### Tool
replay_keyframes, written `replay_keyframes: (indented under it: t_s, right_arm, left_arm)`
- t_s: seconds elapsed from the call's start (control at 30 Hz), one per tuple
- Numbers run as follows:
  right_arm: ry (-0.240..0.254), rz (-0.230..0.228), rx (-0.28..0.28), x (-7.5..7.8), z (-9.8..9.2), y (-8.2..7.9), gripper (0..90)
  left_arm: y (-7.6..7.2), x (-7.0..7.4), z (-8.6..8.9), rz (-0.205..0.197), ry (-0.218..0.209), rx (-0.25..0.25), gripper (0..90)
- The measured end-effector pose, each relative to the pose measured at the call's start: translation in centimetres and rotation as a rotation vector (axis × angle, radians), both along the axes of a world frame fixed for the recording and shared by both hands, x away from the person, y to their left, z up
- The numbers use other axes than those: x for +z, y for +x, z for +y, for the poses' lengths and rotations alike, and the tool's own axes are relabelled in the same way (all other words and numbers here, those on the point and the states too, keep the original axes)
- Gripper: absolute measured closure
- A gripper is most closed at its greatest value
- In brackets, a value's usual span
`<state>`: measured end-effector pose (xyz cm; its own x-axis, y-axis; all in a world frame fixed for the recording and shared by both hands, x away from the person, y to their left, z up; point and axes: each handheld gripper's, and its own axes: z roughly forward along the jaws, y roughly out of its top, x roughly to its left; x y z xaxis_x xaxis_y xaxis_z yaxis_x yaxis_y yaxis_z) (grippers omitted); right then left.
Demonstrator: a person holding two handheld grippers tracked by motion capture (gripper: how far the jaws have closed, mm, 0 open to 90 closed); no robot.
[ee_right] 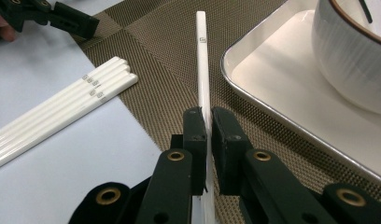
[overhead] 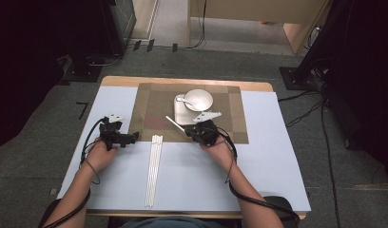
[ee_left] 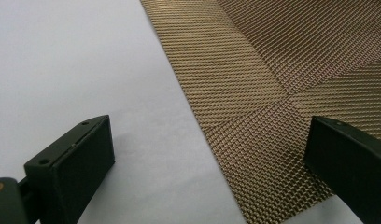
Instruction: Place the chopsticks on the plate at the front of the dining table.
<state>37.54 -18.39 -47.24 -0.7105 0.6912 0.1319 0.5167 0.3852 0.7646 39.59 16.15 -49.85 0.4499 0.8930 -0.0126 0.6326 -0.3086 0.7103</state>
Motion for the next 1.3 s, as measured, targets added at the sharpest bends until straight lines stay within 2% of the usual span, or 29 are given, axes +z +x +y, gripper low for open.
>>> replay_keyframes:
  t_s: [0.3,0.7,0.9,1.07,1.3]
  right_arm:
    - [-0.018,-0.025,0.007,0.0,0.7,1.5,85.5]
    - [-0.006,-0.023,-0.018,-0.3,0.9,3.4,85.5]
    - [-0.011,-0.025,-0.042,-0.4,0.9,4.3,85.5]
    - [-0.017,-0.02,-0.047,-0.4,0.9,4.5,85.5]
    - [-0.04,-0.028,-0.045,-0.2,1.1,5.7,85.5]
  left_arm:
    - [0.0,0.0,0.0,-0.002,-0.001,0.001,1.3]
    - [0.0,0.0,0.0,-0.004,-0.002,0.003,1.2]
    - [0.0,0.0,0.0,-0.007,-0.001,0.003,1.2]
    - [0.0,0.0,0.0,-0.007,-0.001,0.004,1.1]
    - [0.0,0.0,0.0,-0.007,-0.001,0.005,1.1]
